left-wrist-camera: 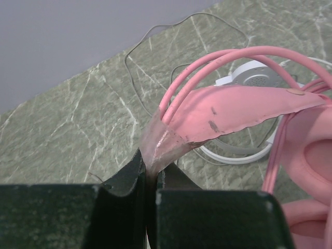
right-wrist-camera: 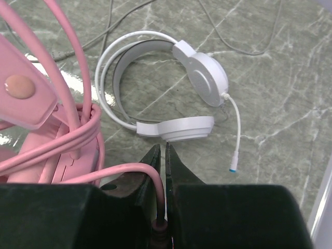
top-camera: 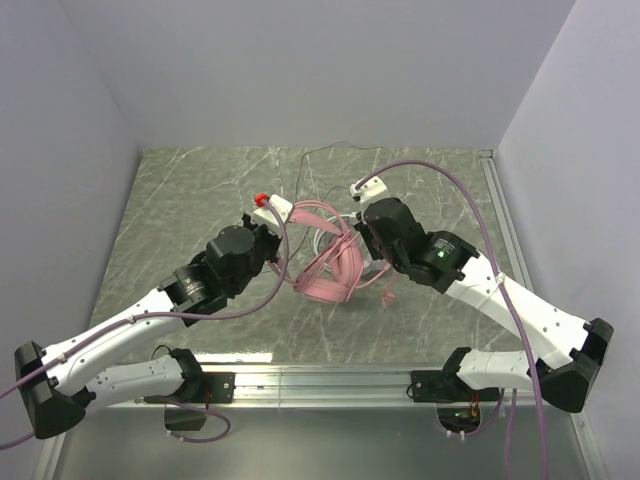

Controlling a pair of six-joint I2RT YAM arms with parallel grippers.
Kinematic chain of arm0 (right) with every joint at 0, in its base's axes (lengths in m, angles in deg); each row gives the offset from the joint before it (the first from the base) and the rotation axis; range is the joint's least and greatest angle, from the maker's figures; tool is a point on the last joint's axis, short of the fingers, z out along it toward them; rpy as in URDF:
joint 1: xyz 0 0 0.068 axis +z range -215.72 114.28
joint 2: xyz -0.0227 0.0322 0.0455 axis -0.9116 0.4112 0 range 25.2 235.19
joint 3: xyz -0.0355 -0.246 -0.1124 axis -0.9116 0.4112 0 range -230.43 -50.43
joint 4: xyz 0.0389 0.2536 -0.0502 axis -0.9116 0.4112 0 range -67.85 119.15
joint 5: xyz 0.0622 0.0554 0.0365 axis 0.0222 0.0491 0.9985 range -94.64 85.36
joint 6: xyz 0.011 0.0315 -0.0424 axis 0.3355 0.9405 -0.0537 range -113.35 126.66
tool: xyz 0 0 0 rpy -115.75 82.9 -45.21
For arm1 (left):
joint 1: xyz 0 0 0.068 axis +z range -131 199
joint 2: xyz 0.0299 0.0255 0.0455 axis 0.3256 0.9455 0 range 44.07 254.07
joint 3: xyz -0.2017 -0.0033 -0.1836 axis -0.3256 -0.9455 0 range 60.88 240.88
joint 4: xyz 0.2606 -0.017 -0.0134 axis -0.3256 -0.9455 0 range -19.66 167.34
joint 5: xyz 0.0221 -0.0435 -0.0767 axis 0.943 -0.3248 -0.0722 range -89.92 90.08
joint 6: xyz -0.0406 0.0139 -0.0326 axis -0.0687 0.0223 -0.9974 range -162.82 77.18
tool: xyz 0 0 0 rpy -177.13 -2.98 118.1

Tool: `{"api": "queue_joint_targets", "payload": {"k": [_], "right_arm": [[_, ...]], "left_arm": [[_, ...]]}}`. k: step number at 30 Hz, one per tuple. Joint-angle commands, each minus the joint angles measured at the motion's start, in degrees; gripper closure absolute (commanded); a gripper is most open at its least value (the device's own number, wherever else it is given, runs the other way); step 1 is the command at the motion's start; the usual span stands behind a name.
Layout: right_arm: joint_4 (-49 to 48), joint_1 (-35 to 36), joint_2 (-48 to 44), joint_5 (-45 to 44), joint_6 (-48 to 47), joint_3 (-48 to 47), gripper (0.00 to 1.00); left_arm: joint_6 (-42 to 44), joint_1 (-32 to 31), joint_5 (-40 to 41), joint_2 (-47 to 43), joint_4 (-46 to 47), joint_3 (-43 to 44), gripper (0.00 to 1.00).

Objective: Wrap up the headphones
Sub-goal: Wrap the headphone cable with the right arm

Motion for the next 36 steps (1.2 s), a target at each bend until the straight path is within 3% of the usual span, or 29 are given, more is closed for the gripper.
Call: {"api": "queue_joint_targets", "payload": {"k": [1,13,15,21,27,34,36], "right_arm": [[-6.1,-5.1,-0.9,-9.7,0.4,-0.2,0.87],[-9.0,-7.4,1.1,-6.7,1.0,1.9,0.81],[-9.3,-8.0,1.6,-6.3,1.2,1.8,0.88],[-10.2,-8.7,1.9,-4.1,1.8,2.6,0.94],[-12.2,-10.5,0.9,-0.5,2.3,4.4,0.74],[-17.5,-13.1,-1.0,8.0,2.7,8.5,0.73],[-19.7,-14.0,-1.9,11.6,3.1,10.4,0.69]], "left_arm": [[3.3,-0.7,-10.4,-4.3,-9.2,1.2,1.00],[1.6,-0.7,-13.6,-5.5,-15.6,4.1,1.00],[1.2,-0.7,-13.3,-5.5,-16.7,4.3,1.00],[0.0,-0.6,-12.6,-6.8,-16.3,4.2,1.00],[-1.4,-0.6,-12.0,-6.4,-18.3,6.6,1.00],[-5.2,-0.2,-14.8,-6.5,-18.5,7.8,1.00],[-7.3,0.3,-15.0,-6.0,-18.5,8.5,1.00]]}}
